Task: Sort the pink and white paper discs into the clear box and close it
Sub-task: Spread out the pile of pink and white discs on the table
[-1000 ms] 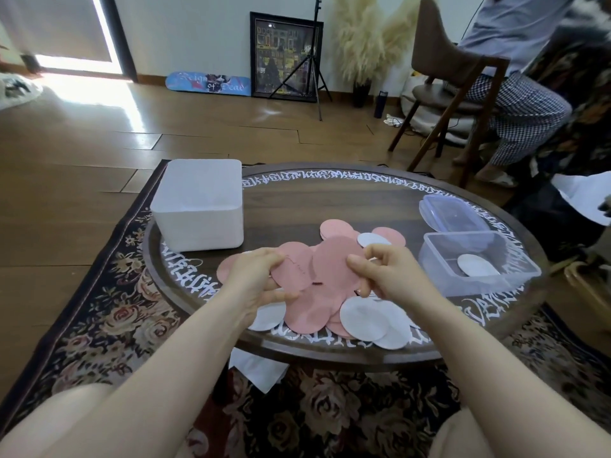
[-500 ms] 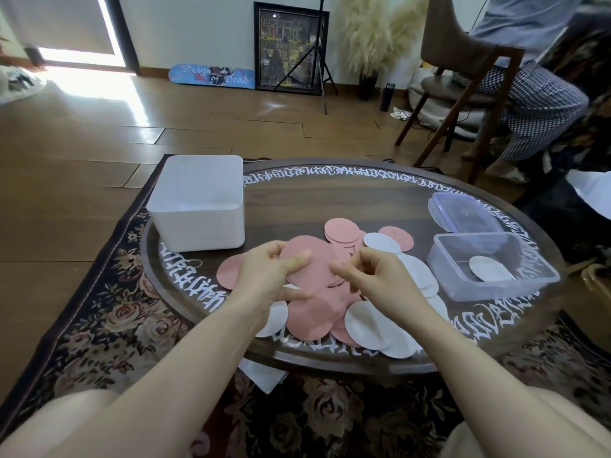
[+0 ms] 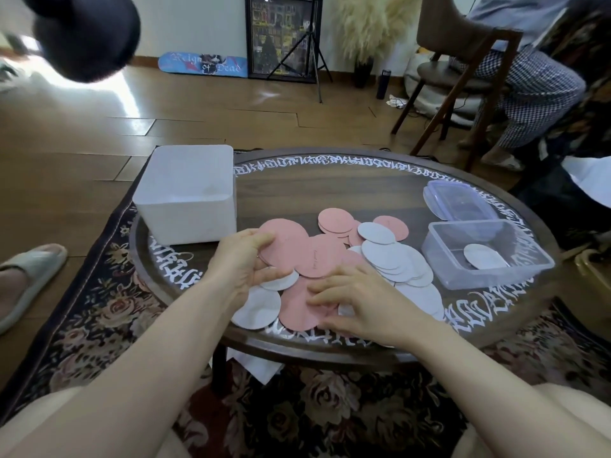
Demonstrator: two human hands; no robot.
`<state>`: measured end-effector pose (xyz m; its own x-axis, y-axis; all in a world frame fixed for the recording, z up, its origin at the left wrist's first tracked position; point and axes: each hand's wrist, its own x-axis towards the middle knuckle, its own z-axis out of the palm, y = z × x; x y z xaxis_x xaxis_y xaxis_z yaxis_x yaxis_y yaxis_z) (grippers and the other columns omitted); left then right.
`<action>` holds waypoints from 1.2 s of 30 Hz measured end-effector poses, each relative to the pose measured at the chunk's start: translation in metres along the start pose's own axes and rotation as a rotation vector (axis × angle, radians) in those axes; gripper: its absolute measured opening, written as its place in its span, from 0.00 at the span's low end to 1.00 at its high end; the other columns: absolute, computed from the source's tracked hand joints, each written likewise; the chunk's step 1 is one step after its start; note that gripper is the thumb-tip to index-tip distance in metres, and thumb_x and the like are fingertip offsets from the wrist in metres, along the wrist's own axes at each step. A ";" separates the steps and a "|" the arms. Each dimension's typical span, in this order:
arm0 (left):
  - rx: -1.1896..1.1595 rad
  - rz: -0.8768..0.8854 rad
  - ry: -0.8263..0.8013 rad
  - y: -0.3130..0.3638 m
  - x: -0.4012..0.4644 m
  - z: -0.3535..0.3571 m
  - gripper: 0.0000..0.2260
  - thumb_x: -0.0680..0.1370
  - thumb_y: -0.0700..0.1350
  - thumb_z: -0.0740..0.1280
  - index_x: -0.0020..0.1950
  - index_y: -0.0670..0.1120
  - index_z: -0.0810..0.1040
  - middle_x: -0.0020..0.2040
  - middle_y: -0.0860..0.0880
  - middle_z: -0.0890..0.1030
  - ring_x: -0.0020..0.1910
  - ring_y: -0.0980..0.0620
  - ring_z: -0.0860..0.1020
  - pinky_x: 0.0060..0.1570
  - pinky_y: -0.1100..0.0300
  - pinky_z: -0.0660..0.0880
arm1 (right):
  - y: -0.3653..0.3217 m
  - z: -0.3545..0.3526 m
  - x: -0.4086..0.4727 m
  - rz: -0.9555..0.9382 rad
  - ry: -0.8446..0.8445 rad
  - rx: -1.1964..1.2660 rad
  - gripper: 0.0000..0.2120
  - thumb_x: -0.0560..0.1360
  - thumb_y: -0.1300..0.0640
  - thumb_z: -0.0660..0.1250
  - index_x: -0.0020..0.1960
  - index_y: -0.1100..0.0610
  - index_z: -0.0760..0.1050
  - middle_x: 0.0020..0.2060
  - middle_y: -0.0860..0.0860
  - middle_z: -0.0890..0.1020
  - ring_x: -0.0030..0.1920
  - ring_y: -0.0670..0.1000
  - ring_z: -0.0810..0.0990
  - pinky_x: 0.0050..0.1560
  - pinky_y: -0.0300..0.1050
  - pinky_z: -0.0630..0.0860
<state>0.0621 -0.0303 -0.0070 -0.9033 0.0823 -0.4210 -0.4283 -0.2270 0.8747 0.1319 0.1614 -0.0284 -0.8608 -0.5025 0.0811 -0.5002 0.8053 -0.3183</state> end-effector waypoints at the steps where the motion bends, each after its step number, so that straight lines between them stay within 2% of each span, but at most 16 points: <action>1: 0.004 -0.003 0.001 -0.001 0.000 0.000 0.02 0.77 0.39 0.65 0.45 0.42 0.76 0.45 0.40 0.78 0.40 0.44 0.79 0.30 0.54 0.81 | -0.001 -0.001 0.000 0.003 0.006 0.020 0.17 0.73 0.42 0.63 0.57 0.47 0.80 0.57 0.41 0.81 0.58 0.46 0.74 0.59 0.51 0.69; 4: 0.015 0.006 -0.004 0.000 0.000 0.000 0.02 0.77 0.41 0.66 0.45 0.43 0.76 0.45 0.42 0.78 0.40 0.47 0.79 0.28 0.58 0.80 | 0.001 -0.004 0.000 0.076 0.162 0.110 0.16 0.76 0.43 0.57 0.49 0.48 0.81 0.42 0.47 0.81 0.46 0.47 0.77 0.47 0.51 0.75; 6: 0.049 0.035 0.011 0.001 0.000 0.000 0.02 0.77 0.41 0.66 0.45 0.44 0.77 0.45 0.44 0.78 0.41 0.48 0.77 0.27 0.61 0.79 | 0.001 -0.007 -0.001 0.181 0.352 0.203 0.13 0.77 0.46 0.59 0.43 0.50 0.78 0.36 0.46 0.79 0.39 0.48 0.76 0.42 0.51 0.75; 8: 0.088 0.057 0.033 0.000 0.000 -0.002 0.02 0.77 0.42 0.67 0.44 0.45 0.78 0.46 0.44 0.78 0.41 0.49 0.77 0.26 0.63 0.77 | -0.002 -0.014 -0.001 0.310 0.487 0.463 0.11 0.78 0.53 0.63 0.38 0.53 0.76 0.31 0.46 0.80 0.36 0.48 0.77 0.40 0.45 0.75; 11: 0.095 0.045 0.014 -0.004 -0.002 -0.001 0.02 0.75 0.42 0.69 0.44 0.44 0.80 0.46 0.43 0.79 0.41 0.48 0.77 0.27 0.63 0.76 | -0.005 -0.024 -0.003 0.488 0.493 0.863 0.11 0.77 0.60 0.65 0.36 0.59 0.73 0.28 0.48 0.78 0.30 0.45 0.74 0.33 0.35 0.70; 14: 0.058 0.019 -0.164 -0.008 -0.010 0.008 0.02 0.76 0.41 0.67 0.44 0.44 0.79 0.38 0.46 0.82 0.37 0.50 0.79 0.31 0.59 0.78 | -0.005 -0.023 -0.005 0.569 0.435 1.001 0.10 0.76 0.60 0.66 0.36 0.59 0.74 0.27 0.49 0.79 0.29 0.46 0.73 0.29 0.36 0.66; 16: 0.081 0.054 -0.246 -0.011 -0.014 0.014 0.02 0.76 0.41 0.68 0.46 0.42 0.80 0.38 0.47 0.83 0.38 0.50 0.80 0.35 0.55 0.80 | -0.005 -0.021 -0.005 0.594 0.441 1.045 0.11 0.76 0.60 0.66 0.35 0.59 0.74 0.28 0.49 0.79 0.29 0.46 0.73 0.28 0.37 0.65; 18: 0.118 0.107 -0.277 -0.014 -0.017 0.018 0.05 0.74 0.40 0.70 0.49 0.41 0.80 0.42 0.46 0.83 0.41 0.49 0.81 0.38 0.52 0.80 | -0.005 -0.020 -0.004 0.608 0.455 1.069 0.11 0.76 0.60 0.67 0.35 0.59 0.74 0.28 0.50 0.80 0.29 0.47 0.73 0.27 0.37 0.65; 22: 0.202 0.230 -0.258 -0.018 -0.017 0.020 0.06 0.72 0.38 0.72 0.49 0.42 0.80 0.43 0.46 0.84 0.39 0.50 0.82 0.30 0.59 0.79 | -0.005 -0.019 -0.004 0.561 0.474 0.990 0.04 0.73 0.59 0.71 0.44 0.57 0.77 0.33 0.50 0.80 0.30 0.46 0.74 0.29 0.34 0.68; 25: 0.296 0.352 -0.291 -0.019 -0.015 0.020 0.05 0.72 0.37 0.72 0.46 0.43 0.80 0.41 0.46 0.83 0.38 0.50 0.81 0.33 0.56 0.80 | -0.005 -0.018 -0.003 0.428 0.457 0.914 0.07 0.72 0.63 0.72 0.48 0.54 0.78 0.36 0.48 0.79 0.31 0.46 0.75 0.33 0.33 0.72; 26: 0.377 0.424 -0.304 -0.020 -0.014 0.020 0.04 0.73 0.37 0.71 0.45 0.44 0.80 0.40 0.47 0.82 0.39 0.50 0.81 0.34 0.54 0.79 | -0.005 -0.018 -0.002 0.406 0.459 0.892 0.07 0.72 0.64 0.71 0.47 0.53 0.78 0.33 0.45 0.79 0.30 0.46 0.74 0.33 0.33 0.71; 28: 0.733 0.681 -0.272 -0.024 -0.013 0.018 0.03 0.75 0.43 0.70 0.42 0.47 0.77 0.37 0.52 0.79 0.39 0.49 0.78 0.38 0.51 0.76 | -0.003 -0.017 -0.002 0.400 0.472 0.813 0.09 0.72 0.64 0.71 0.43 0.51 0.78 0.27 0.40 0.76 0.31 0.47 0.72 0.34 0.35 0.69; 30: 1.170 1.013 -0.122 -0.029 -0.011 0.016 0.08 0.76 0.49 0.67 0.40 0.48 0.72 0.35 0.54 0.73 0.40 0.47 0.74 0.38 0.51 0.72 | 0.000 -0.014 -0.002 0.401 0.478 0.729 0.08 0.72 0.64 0.71 0.42 0.51 0.78 0.27 0.39 0.76 0.31 0.48 0.71 0.36 0.38 0.69; 31: 1.257 1.099 -0.086 -0.030 -0.011 0.016 0.09 0.77 0.50 0.65 0.41 0.47 0.73 0.36 0.54 0.70 0.40 0.47 0.73 0.38 0.51 0.71 | 0.002 -0.013 -0.003 0.401 0.481 0.692 0.08 0.72 0.64 0.71 0.42 0.51 0.78 0.28 0.39 0.76 0.32 0.48 0.71 0.36 0.39 0.69; 32: 1.280 1.093 -0.099 -0.030 -0.011 0.017 0.09 0.78 0.50 0.64 0.43 0.46 0.73 0.38 0.54 0.69 0.41 0.48 0.72 0.39 0.52 0.70 | 0.004 -0.012 -0.003 0.403 0.481 0.671 0.07 0.72 0.64 0.71 0.42 0.52 0.78 0.29 0.40 0.77 0.32 0.48 0.71 0.36 0.39 0.70; 36: 1.228 0.886 -0.238 -0.033 -0.012 0.021 0.06 0.80 0.48 0.61 0.50 0.46 0.72 0.45 0.54 0.66 0.46 0.50 0.71 0.45 0.52 0.69 | 0.005 -0.007 -0.005 0.393 0.463 0.614 0.09 0.71 0.63 0.71 0.40 0.50 0.77 0.32 0.40 0.77 0.33 0.46 0.72 0.37 0.36 0.70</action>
<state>0.0863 -0.0035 -0.0258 -0.8024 0.5329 0.2686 0.5866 0.6219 0.5187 0.1332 0.1706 -0.0238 -0.9793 0.0628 0.1922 -0.1333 0.5142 -0.8472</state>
